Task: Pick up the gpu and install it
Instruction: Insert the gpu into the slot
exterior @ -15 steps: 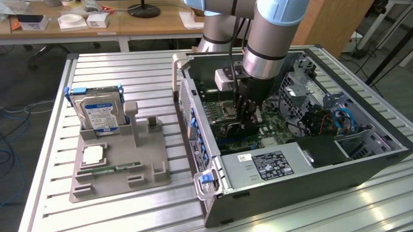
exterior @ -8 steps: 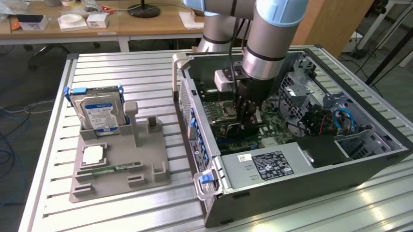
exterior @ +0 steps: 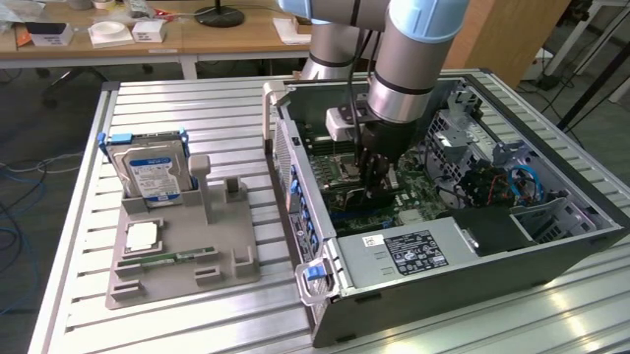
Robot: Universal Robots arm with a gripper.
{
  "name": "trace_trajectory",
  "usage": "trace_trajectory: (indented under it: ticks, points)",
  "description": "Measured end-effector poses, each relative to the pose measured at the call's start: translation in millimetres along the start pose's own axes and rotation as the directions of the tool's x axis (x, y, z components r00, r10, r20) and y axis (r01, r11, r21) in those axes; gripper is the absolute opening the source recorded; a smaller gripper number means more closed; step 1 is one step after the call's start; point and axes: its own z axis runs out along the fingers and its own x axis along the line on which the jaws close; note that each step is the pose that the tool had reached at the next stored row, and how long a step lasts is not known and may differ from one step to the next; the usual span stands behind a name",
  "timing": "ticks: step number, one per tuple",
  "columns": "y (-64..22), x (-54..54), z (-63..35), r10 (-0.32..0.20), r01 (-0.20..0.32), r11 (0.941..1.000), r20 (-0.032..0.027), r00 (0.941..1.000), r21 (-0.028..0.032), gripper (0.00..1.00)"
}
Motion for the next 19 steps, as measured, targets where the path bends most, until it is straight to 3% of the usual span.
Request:
trace_trajectory:
  ticks: [19]
  points:
    - [0.6, 0.0, 1.3, 0.0, 0.0, 1.0, 0.0003, 1.0, 0.0003, 0.26]
